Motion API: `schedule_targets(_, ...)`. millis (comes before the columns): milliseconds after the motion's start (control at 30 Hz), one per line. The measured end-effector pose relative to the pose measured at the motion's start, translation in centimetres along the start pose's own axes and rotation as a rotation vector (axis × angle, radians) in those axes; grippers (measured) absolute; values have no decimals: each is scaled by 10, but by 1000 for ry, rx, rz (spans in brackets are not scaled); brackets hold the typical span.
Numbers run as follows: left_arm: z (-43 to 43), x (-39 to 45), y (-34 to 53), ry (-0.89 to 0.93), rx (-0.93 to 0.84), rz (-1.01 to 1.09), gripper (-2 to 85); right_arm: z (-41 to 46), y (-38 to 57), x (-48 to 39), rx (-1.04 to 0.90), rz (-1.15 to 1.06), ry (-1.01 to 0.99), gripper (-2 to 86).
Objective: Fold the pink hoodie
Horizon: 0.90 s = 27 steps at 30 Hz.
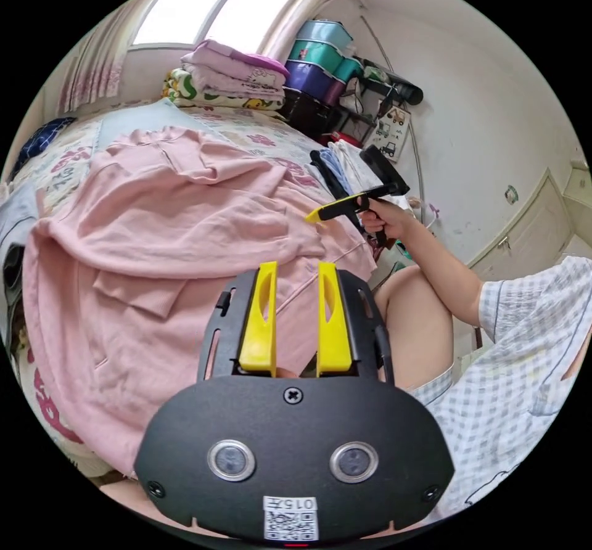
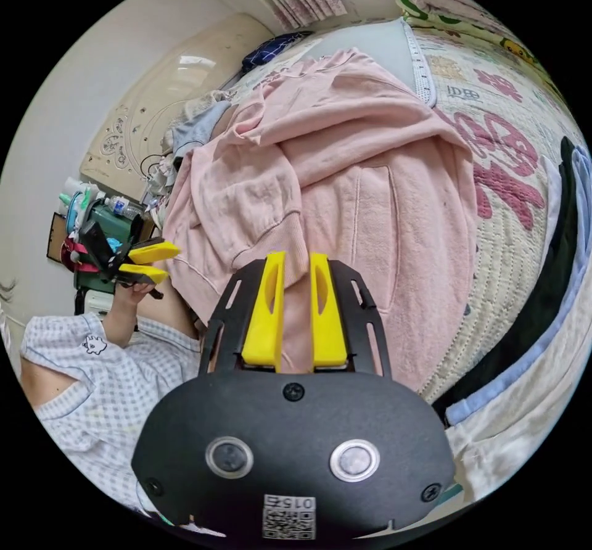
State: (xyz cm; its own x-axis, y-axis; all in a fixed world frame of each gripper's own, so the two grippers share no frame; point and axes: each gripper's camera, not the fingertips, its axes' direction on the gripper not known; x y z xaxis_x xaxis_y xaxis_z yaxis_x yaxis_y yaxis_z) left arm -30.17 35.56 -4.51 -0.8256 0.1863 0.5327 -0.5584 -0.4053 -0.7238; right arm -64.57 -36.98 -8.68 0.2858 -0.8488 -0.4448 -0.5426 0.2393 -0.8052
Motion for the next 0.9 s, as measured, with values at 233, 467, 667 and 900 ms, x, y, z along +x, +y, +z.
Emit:
schedule_targets(233,58,23,-25,0,19,1,130,-12,31,4,52,-86,-178,13)
schedule_targets(467,63,28,-16,-31,85,-58,152,-22,57,17,211,-109,-416,6)
schedule_targets(667,42,12,7,-51,143,-139,171,11,62,-3,206,-162,-572,5)
schedule_targets(900,6,-23,48,15,242,-219,158,77,59,-41,121,-209,-605,8)
